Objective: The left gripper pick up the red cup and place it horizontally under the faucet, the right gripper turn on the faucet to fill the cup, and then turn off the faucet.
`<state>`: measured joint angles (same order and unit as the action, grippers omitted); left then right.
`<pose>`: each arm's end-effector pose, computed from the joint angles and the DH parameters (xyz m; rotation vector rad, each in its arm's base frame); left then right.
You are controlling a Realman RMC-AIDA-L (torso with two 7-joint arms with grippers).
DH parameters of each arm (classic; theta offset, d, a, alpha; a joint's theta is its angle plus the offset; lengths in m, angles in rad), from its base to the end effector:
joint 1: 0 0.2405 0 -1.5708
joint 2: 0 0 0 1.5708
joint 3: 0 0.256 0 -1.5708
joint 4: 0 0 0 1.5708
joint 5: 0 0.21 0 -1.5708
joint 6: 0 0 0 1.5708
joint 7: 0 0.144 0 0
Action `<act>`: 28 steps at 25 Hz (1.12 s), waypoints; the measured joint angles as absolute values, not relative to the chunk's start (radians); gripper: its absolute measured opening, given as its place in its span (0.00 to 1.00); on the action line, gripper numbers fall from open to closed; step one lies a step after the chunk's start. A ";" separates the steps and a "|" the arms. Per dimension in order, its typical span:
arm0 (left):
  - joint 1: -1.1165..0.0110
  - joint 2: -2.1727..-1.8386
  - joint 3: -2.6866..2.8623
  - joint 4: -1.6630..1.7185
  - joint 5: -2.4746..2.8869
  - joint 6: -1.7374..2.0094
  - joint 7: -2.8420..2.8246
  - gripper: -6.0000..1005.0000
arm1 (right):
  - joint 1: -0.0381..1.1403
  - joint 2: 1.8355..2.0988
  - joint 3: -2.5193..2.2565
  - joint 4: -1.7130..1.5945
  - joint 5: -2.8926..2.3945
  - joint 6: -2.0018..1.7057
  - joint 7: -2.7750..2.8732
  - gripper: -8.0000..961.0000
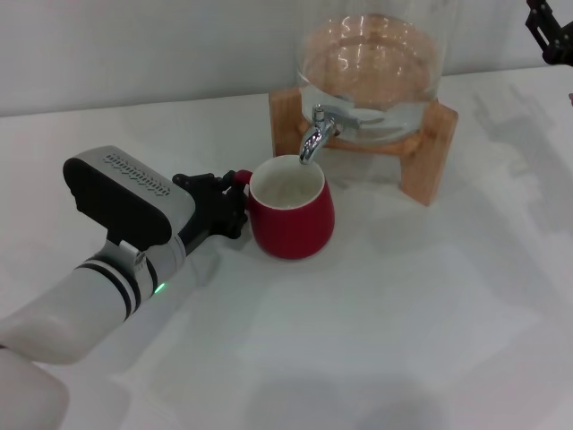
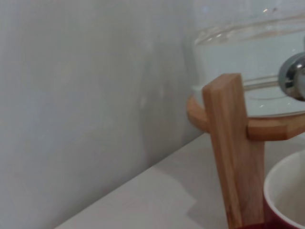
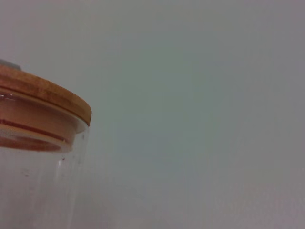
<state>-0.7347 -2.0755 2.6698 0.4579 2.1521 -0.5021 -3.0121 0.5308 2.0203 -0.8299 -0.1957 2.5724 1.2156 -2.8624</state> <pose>-0.2120 0.3730 -0.1404 -2.2756 -0.3493 -0.3371 0.3153 0.3807 0.0782 -1.4938 0.2875 0.7471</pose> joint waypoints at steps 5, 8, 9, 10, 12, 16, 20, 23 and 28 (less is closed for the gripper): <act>-0.736 -2.079 2.650 0.462 2.155 -0.483 -3.011 0.10 | 0.528 2.020 -0.830 -0.193 2.572 1.217 -2.862 0.66; -0.734 -2.080 2.648 0.470 2.155 -0.480 -3.009 0.12 | 0.526 2.020 -0.835 -0.193 2.572 1.218 -2.862 0.66; -0.734 -2.080 2.648 0.472 2.154 -0.479 -3.008 0.13 | 0.526 2.020 -0.837 -0.193 2.572 1.218 -2.862 0.66; -0.734 -2.080 2.648 0.472 2.154 -0.479 -3.006 0.15 | 0.525 2.020 -0.840 -0.193 2.572 1.218 -2.862 0.66; -0.734 -2.080 2.648 0.473 2.154 -0.479 -3.005 0.18 | 0.524 2.020 -0.843 -0.193 2.572 1.219 -2.862 0.66; -0.732 -2.080 2.644 0.481 2.155 -0.479 -3.002 0.22 | 0.520 2.020 -0.843 -0.193 2.572 1.222 -2.862 0.66; -0.724 -2.080 2.635 0.490 2.157 -0.478 -2.980 0.26 | 0.516 2.020 -0.842 -0.193 2.572 1.224 -2.862 0.66; -0.708 -2.081 2.633 0.497 2.156 -0.477 -2.965 0.26 | 0.515 2.019 -0.842 -0.193 2.572 1.224 -2.862 0.66; -0.659 -2.082 2.601 0.523 2.157 -0.476 -2.918 0.27 | 0.514 2.017 -0.842 -0.193 2.572 1.224 -2.862 0.66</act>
<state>-0.6589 -2.0816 2.6009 0.5232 2.1569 -0.4758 -2.9183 0.5141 2.0166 -0.8421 -0.1933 2.5724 1.2243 -2.8623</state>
